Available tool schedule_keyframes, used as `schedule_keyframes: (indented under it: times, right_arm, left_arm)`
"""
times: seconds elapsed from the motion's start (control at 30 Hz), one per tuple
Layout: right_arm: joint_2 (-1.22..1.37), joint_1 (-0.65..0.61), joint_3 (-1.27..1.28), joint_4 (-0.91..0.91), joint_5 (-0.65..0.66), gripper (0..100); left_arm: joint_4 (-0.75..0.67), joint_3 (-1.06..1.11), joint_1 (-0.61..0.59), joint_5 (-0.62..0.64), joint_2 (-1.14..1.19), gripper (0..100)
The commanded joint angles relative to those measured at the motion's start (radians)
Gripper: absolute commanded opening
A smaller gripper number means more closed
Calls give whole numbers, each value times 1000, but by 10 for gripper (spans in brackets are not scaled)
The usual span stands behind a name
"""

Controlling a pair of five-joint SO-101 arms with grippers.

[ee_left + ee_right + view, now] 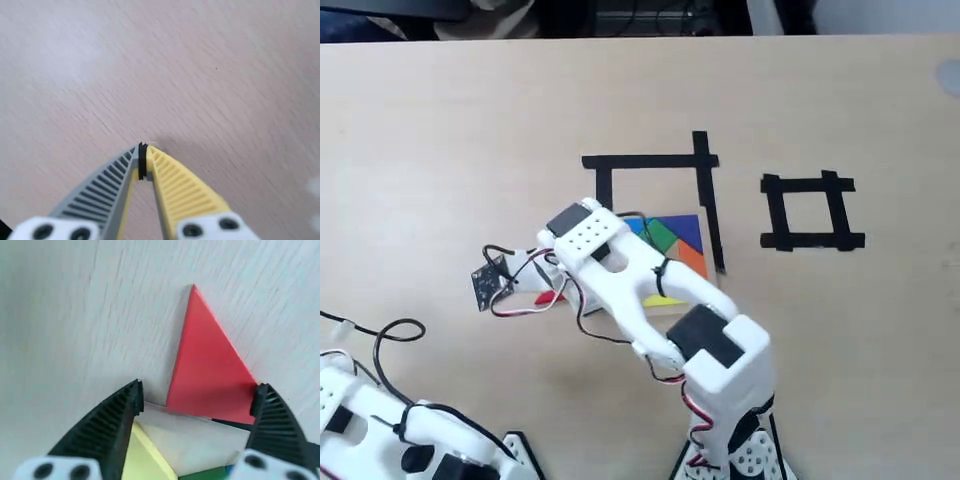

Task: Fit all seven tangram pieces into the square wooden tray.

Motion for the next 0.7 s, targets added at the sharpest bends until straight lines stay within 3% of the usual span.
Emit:
schedule_keyframes:
  times: [0.0, 0.2, 0.37, 0.67]
  right_arm:
    - [38, 2, -64, -6, 40, 343]
    - [125, 11, -196, 9, 38, 343]
    - [117, 51, -355, 143, 38, 342]
    - [249, 58, -392, 71, 41, 338]
  left_arm:
    - [-14, -5, 5, 11, -17, 33]
    - [-14, -5, 5, 11, -17, 33]
    - [-14, -5, 8, 11, -17, 33]
    - [-14, -5, 12, 11, -17, 33]
